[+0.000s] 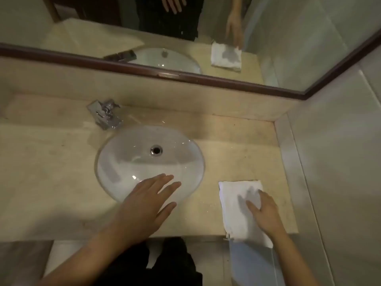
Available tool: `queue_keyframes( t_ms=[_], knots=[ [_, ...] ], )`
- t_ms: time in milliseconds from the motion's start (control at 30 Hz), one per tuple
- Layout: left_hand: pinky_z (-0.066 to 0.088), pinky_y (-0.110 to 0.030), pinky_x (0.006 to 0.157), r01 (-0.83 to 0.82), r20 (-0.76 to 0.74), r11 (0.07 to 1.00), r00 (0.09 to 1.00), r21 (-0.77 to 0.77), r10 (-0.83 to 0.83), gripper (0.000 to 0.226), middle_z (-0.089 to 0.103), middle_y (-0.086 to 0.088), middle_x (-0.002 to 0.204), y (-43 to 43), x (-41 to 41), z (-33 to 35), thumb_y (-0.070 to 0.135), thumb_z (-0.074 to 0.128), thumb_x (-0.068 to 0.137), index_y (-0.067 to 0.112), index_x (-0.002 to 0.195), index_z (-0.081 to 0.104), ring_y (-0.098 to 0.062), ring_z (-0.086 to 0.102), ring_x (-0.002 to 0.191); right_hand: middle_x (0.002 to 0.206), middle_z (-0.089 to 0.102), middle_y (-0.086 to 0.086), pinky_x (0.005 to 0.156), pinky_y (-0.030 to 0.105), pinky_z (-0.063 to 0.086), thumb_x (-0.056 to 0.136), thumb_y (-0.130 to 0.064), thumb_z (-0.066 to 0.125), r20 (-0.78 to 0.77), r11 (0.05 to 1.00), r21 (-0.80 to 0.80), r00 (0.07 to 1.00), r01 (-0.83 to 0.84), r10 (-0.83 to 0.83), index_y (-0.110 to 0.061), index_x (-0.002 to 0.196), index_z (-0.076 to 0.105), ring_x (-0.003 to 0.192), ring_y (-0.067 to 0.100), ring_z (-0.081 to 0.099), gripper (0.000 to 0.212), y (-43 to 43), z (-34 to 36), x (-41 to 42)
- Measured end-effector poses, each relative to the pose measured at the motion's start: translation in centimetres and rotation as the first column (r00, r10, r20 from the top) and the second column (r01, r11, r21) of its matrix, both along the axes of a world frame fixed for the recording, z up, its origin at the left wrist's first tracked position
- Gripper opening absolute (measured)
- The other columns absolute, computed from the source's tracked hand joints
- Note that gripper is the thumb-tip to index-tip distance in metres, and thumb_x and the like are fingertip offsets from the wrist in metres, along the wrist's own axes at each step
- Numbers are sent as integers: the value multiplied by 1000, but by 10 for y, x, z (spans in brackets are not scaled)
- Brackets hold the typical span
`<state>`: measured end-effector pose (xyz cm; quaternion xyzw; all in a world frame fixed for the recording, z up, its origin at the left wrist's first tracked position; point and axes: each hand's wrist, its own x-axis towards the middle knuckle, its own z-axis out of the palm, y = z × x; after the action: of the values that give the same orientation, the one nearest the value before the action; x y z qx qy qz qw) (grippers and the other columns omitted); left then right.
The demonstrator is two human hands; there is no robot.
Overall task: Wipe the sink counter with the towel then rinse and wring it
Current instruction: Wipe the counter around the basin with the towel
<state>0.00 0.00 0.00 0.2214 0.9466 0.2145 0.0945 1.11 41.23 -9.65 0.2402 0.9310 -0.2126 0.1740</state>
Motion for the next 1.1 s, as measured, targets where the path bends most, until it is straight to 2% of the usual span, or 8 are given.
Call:
queue_keyframes(
  t_ms=[100,267,500,633,700,800,900,1100],
  knots=[
    [48,-37,107,-18,18,1000,1000,-11,18,50,62,6,143,10,3,-16,52,41,99,30,142,57,-18,58,133,141,63,15,110,50,47,69,-88,64,108,982,23,976,186,-187,-12,138,58,127,39,59,103,56,-47,-9],
    [42,-21,98,-81,99,996,991,-47,86,40,70,14,124,29,13,-61,50,48,93,36,126,67,-11,68,114,135,62,18,102,49,51,73,-44,92,256,910,-134,900,393,-352,-6,141,48,123,43,60,89,56,-47,-25],
    [37,-19,105,-114,464,993,882,33,86,51,58,21,136,95,-10,-85,61,41,95,37,136,58,-1,53,126,135,66,14,96,38,54,90,-26,81,308,791,-507,929,343,-205,-17,133,59,106,23,66,50,30,-13,-38],
    [46,-31,108,-380,620,913,755,150,213,48,58,17,138,134,-41,-83,52,63,94,35,138,57,-3,55,127,107,80,3,91,51,61,90,-29,81,-83,845,-467,938,261,-336,-18,118,72,93,20,77,31,23,18,-38],
    [46,-31,109,-572,746,800,610,180,268,63,54,16,142,150,-57,-74,56,69,89,36,145,49,-6,53,130,107,81,1,95,56,59,87,-28,82,89,583,-812,995,40,55,-19,114,74,98,18,78,30,20,46,-58],
    [45,-39,114,-743,900,623,414,247,137,88,49,15,148,163,-80,-56,65,70,83,36,156,32,-8,51,135,121,78,11,92,48,62,75,-32,82,25,391,-920,1000,30,-19,-15,128,69,112,31,75,57,18,76,-83],
    [52,-33,106,-778,921,507,378,370,-93,56,66,13,138,168,-93,-34,57,59,92,33,142,51,-8,62,127,127,74,19,88,45,62,66,-31,90,1,161,-987,998,10,-57,-12,130,69,116,38,71,70,9,81,-93],
    [45,-51,113,-806,901,402,381,434,-209,53,71,-10,131,162,-100,-17,40,85,79,20,125,70,-29,65,125,136,69,21,90,43,61,77,-28,89,63,47,-997,996,66,-64,-19,139,64,123,39,67,68,-5,84,-104]
  ],
)
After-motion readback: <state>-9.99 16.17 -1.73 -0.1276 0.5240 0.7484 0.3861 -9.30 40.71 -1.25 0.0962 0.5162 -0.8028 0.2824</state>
